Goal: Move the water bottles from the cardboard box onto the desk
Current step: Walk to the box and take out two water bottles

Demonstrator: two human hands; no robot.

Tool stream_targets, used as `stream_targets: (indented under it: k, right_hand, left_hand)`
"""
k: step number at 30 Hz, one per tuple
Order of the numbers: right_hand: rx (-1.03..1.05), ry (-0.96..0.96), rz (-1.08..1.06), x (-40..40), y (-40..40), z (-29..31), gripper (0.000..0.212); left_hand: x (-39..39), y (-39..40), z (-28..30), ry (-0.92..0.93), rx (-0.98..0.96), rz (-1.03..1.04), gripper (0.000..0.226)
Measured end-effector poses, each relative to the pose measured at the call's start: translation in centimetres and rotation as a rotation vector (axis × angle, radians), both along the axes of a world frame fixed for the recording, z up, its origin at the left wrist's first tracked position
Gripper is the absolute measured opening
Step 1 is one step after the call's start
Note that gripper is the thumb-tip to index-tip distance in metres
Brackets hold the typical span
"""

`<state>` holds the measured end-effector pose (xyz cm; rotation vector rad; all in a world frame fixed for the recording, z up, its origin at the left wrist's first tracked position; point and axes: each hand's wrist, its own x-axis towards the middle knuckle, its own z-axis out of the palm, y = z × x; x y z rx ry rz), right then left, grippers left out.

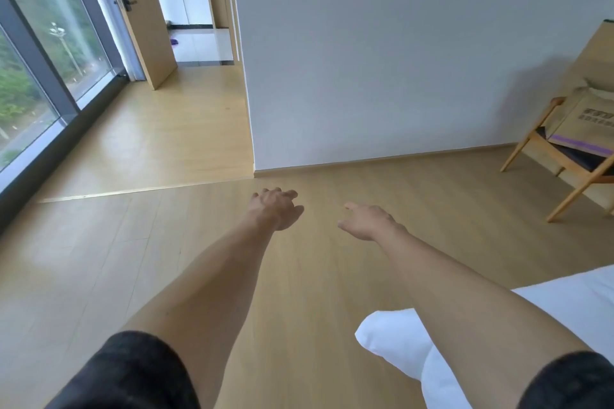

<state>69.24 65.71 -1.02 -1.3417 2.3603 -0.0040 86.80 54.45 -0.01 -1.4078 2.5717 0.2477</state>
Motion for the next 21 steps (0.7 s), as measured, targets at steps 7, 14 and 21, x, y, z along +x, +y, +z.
stream_targets:
  k: [7, 14, 21]
  right_hand:
    - [0.017, 0.022, -0.138, -7.1, -5.6, -0.1, 0.064]
    - [0.025, 0.049, -0.366, -14.0, -11.6, 1.4, 0.063]
    - [0.044, 0.078, -0.551, -18.9, -15.6, 2.9, 0.061]
  left_hand:
    - [-9.8, -8.5, -0.9, 0.028, 0.038, -0.115, 0.054]
    - [-19.9, -16.7, 0.6, 0.085, 0.047, -0.37, 0.054]
    - [-29.0, -22.6, 2.7, 0.101, 0.077, -0.557, 0.053]
